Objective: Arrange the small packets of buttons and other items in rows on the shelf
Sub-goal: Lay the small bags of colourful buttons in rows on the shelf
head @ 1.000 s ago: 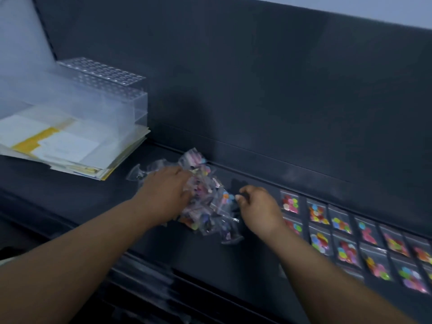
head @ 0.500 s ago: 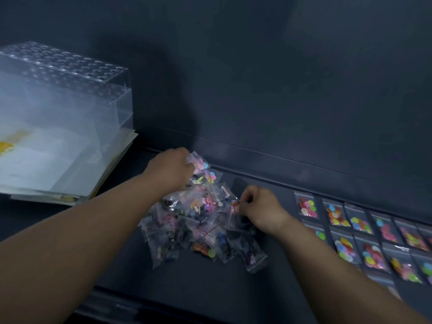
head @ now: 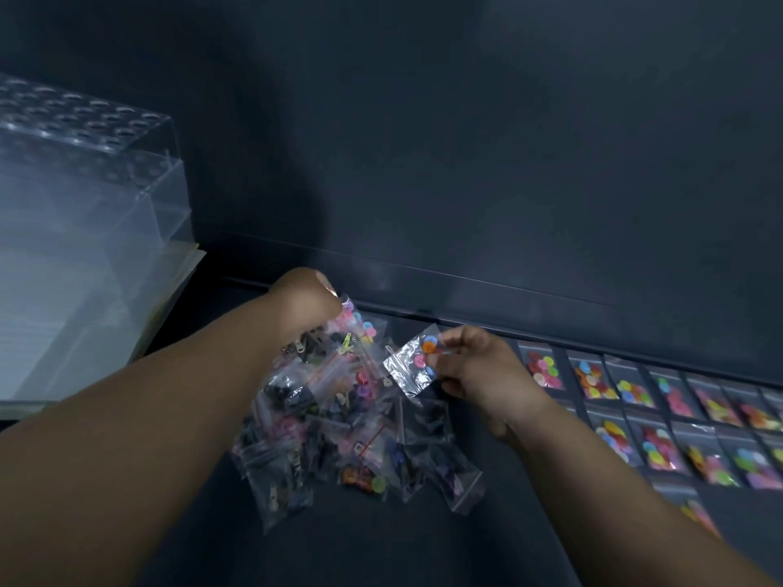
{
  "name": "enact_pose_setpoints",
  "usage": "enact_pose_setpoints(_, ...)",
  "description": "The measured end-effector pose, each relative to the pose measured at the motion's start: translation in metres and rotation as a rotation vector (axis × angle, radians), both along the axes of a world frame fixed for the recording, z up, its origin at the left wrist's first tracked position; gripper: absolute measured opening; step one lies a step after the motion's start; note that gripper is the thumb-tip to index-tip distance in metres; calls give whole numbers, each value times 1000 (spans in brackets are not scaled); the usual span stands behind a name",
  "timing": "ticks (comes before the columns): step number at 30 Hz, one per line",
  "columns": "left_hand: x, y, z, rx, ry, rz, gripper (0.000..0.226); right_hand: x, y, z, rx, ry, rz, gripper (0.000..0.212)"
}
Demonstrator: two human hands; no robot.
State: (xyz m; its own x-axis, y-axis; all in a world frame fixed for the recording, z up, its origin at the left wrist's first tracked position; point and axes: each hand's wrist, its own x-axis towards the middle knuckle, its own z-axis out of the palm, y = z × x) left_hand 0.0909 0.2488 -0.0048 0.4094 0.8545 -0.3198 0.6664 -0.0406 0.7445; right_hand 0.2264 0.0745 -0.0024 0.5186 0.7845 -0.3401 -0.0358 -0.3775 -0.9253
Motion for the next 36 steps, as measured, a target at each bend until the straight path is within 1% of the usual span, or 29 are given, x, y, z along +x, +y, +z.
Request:
enact_pose_setpoints(1,-2,-1,2,-32,-71,9,3,-1,1,1,8,15,-6,15)
enact_pose_setpoints(3,-6,-5,9,-47,-149,6,16,-5,3,3,30,50,-20,16)
enact_pose_setpoints(5,-12,-9,18,-42,-189,-3,19,-9,5,5,51,79,-25,17)
enact_pose_setpoints(8,-19,-13,31,-36,-263,42,18,-12,6,11,74,116,-24,17)
enact_pose_setpoints(11,-25,-16,40,-47,-311,81,26,-16,5,17,92,157,-14,18)
enact_pose_setpoints(15,-29,-22,50,-137,-402,141,20,-21,0,22,79,191,0,17)
enact_pose_setpoints(18,-30,-30,53,-112,-448,167,18,-21,-6,25,68,214,-27,19)
enact_pose_setpoints(21,-28,-42,59,-113,-518,206,6,-16,-15,29,62,223,-24,18)
enact_pose_setpoints(25,-20,-69,68,-167,-547,210,3,-7,-30,35,95,219,-12,20)
enact_pose_setpoints(29,-1,-107,70,-209,-519,142,7,10,-56,38,145,105,11,16)
enact_pose_setpoints(31,10,-125,70,-243,-506,120,8,21,-70,40,143,87,-15,24)
enact_pose_setpoints(33,25,-146,68,-291,-505,99,13,38,-89,42,137,110,-44,35)
enact_pose_setpoints(36,48,-177,65,-353,-510,75,18,62,-120,42,106,153,-57,38)
